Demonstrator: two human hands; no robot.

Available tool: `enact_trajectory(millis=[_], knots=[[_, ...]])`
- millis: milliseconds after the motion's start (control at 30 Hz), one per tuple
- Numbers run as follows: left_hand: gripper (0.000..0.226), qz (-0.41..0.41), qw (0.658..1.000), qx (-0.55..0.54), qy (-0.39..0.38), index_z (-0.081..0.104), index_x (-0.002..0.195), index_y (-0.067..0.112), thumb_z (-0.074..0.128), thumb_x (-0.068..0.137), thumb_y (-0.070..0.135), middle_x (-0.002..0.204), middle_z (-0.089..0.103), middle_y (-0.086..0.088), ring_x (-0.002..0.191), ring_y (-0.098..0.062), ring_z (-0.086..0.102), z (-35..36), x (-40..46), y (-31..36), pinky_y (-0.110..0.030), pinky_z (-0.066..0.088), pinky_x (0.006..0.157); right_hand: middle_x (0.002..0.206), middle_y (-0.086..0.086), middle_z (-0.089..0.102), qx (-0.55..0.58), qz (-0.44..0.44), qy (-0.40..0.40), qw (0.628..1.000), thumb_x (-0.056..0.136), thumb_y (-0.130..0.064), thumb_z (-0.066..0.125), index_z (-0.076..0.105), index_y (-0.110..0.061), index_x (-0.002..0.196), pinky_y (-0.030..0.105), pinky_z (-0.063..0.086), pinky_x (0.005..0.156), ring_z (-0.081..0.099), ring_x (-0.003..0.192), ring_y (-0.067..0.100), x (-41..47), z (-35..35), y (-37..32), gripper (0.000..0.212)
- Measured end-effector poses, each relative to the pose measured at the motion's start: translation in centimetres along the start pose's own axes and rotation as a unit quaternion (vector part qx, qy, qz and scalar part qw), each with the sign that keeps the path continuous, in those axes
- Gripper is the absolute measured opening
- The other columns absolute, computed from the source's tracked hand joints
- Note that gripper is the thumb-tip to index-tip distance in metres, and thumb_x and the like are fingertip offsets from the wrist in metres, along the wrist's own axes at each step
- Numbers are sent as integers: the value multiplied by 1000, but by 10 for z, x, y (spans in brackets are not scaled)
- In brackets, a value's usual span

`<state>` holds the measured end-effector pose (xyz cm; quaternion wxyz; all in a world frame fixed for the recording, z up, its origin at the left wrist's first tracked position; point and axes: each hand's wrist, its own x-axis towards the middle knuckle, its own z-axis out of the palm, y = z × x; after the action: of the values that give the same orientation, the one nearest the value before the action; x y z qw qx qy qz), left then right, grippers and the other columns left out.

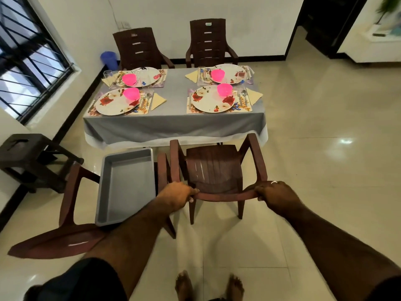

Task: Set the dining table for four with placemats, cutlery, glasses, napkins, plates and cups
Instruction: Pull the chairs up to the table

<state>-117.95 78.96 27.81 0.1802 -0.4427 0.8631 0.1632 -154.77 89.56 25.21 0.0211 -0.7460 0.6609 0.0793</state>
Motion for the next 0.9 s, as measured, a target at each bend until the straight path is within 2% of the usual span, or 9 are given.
enact_trajectory(millis=[133, 300, 400, 467, 533, 600, 667, 733, 900], knots=[[44, -13, 1000, -4, 10, 49, 152, 41, 48, 109, 29, 142, 63, 1, 129, -25, 59, 1, 15, 6, -49, 48, 113, 114, -21, 74, -11, 15, -24, 1000, 93, -41, 61, 68, -45, 123, 30, 54, 88, 70, 104, 8, 17, -1, 15, 31], [42, -37, 999, -31, 18, 54, 147, 42, 52, 107, 32, 138, 63, 4, 130, -23, 57, 4, 7, 8, -48, 46, 114, 114, -18, 75, -5, 1, -8, 1000, 95, -38, 62, 70, -40, 117, 34, 48, 91, 69, 108, 12, 11, 4, 8, 24], [38, -57, 995, -68, 35, 60, 143, 38, 55, 105, 43, 134, 65, 5, 128, -21, 58, 11, -1, 13, -44, 48, 110, 121, -20, 70, 30, 4, -31, 999, 94, -55, 57, 65, -43, 122, 39, 42, 97, 62, 115, 13, 10, 8, 6, 31], [46, -70, 989, -121, 56, 59, 144, 35, 58, 102, 52, 139, 63, 6, 130, -20, 56, 14, -3, 18, -43, 47, 110, 129, -21, 61, 67, 13, -56, 996, 93, -70, 50, 58, -46, 131, 46, 41, 101, 55, 123, 16, 7, 11, 14, 45], [48, -88, 979, -171, 66, 58, 147, 33, 59, 103, 51, 147, 57, 6, 135, -21, 53, 14, -4, 20, -43, 44, 112, 138, -16, 55, 101, 28, -74, 992, 94, -72, 49, 53, -49, 138, 52, 40, 106, 48, 133, 22, 5, 10, 22, 50], [44, -94, 974, -196, 59, 60, 145, 32, 59, 103, 47, 147, 57, 5, 135, -22, 53, 15, -1, 21, -42, 43, 112, 143, -11, 55, 138, 29, -78, 987, 96, -66, 55, 54, -46, 141, 49, 42, 110, 47, 136, 26, 5, 11, 31, 49], [41, -85, 975, -198, 56, 63, 142, 33, 59, 103, 47, 142, 59, 6, 132, -20, 55, 13, 2, 19, -40, 45, 110, 141, -9, 60, 161, 19, -72, 984, 96, -63, 57, 58, -42, 138, 43, 45, 108, 51, 130, 27, 8, 13, 37, 47], [41, -84, 975, -195, 57, 62, 142, 33, 56, 104, 48, 142, 59, 6, 131, -19, 54, 8, 8, 14, -41, 45, 110, 138, -10, 63, 177, 21, -63, 982, 94, -64, 56, 60, -42, 136, 43, 47, 106, 54, 127, 27, 13, 13, 42, 48], [42, -82, 975, -198, 58, 62, 144, 27, 57, 105, 43, 142, 60, 3, 132, -20, 54, -4, 25, 13, -41, 44, 114, 131, -18, 66, 192, 18, -61, 979, 82, -82, 36, 59, -46, 138, 43, 50, 104, 57, 123, 20, 39, 25, 58, 70]])
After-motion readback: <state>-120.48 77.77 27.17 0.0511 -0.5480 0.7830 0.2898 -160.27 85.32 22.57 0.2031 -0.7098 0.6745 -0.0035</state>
